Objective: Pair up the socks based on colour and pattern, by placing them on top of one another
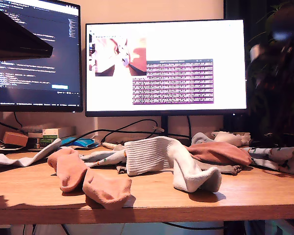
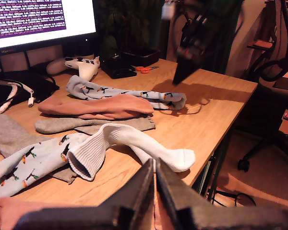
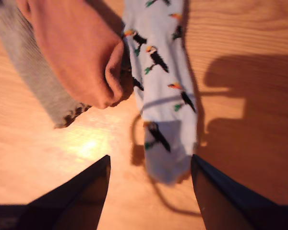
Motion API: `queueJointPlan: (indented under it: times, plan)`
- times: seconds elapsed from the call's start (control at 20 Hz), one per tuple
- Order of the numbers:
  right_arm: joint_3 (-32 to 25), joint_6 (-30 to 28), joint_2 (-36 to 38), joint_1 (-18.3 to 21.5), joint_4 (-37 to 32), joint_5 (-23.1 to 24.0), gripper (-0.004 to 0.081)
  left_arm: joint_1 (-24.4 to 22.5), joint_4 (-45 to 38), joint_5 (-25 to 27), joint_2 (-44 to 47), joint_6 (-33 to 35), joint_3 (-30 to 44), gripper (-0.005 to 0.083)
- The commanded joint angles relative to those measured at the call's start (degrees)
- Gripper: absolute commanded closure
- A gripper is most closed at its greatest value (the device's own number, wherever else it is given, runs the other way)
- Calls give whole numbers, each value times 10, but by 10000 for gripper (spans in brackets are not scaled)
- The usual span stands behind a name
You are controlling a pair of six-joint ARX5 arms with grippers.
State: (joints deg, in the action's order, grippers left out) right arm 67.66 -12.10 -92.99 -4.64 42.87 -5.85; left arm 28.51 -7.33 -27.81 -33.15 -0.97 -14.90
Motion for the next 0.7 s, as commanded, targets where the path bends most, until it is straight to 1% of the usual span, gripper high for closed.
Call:
queueJointPlan:
  times: [0.0, 0.2, 0.3, 0.4, 0.45, 0.55, 0.6, 0.65]
  plan:
    - [1, -6, -20, -2, -9, 12, 295, 2, -5, -2, -3, 11, -3, 793]
    - [3, -17, -51, -2, -20, 33, 296, 2, -5, -2, -3, 11, -3, 793]
    - [3, -19, -63, -2, -28, 35, 305, 2, -5, -2, -3, 11, -3, 793]
    - [3, -19, -75, -3, -32, 33, 360, 2, -5, -2, -3, 11, -3, 793]
    - [3, -19, -78, -6, -27, 33, 425, 2, -6, -2, -3, 15, -3, 793]
    - [3, -18, -79, -10, -19, 33, 635, 2, -7, -2, -3, 15, -3, 793]
    - [3, -13, -79, -12, -15, 32, 723, 2, -7, -2, -3, 15, -3, 793]
    - [3, -10, -79, -15, -9, 33, 785, 2, -7, -2, -3, 15, -3, 793]
